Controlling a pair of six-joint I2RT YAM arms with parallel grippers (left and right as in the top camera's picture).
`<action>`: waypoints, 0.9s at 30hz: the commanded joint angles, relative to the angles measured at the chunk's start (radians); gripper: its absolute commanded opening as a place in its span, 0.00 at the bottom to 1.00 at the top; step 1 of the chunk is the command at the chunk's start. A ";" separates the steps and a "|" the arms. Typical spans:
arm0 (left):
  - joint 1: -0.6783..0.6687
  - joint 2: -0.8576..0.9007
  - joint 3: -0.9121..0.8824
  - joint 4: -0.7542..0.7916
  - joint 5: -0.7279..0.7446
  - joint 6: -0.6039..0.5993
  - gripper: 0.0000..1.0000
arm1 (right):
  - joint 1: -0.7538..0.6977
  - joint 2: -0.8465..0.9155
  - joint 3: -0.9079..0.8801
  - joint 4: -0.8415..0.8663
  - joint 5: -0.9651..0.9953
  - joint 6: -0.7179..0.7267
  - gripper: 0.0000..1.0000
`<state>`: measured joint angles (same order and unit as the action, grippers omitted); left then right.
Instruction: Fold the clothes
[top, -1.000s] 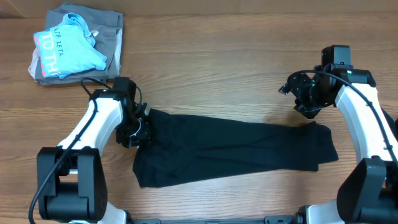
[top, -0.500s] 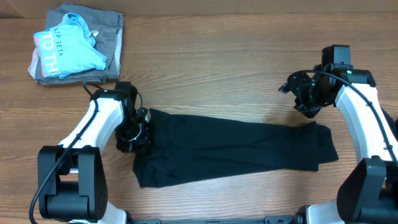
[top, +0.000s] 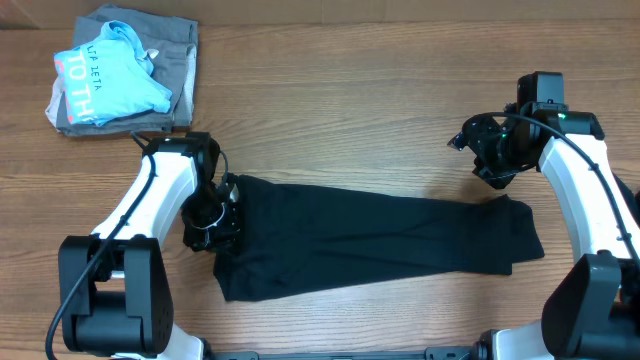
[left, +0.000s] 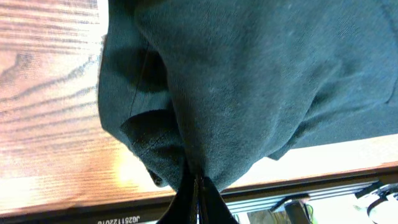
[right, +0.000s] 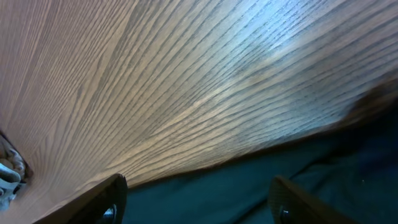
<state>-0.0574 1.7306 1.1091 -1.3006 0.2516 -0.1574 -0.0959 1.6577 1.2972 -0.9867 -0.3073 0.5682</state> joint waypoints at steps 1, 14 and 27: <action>-0.002 0.008 0.020 -0.043 0.057 -0.003 0.05 | 0.000 -0.018 -0.007 0.005 -0.002 -0.008 0.77; -0.001 0.009 0.014 0.088 -0.159 -0.012 0.54 | 0.000 -0.018 -0.007 -0.003 -0.001 -0.020 0.77; -0.002 0.009 -0.043 0.172 -0.076 -0.004 0.48 | 0.000 -0.018 -0.007 -0.002 -0.001 -0.020 0.77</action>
<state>-0.0582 1.7321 1.0740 -1.1217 0.1249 -0.1646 -0.0959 1.6577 1.2972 -0.9890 -0.3077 0.5564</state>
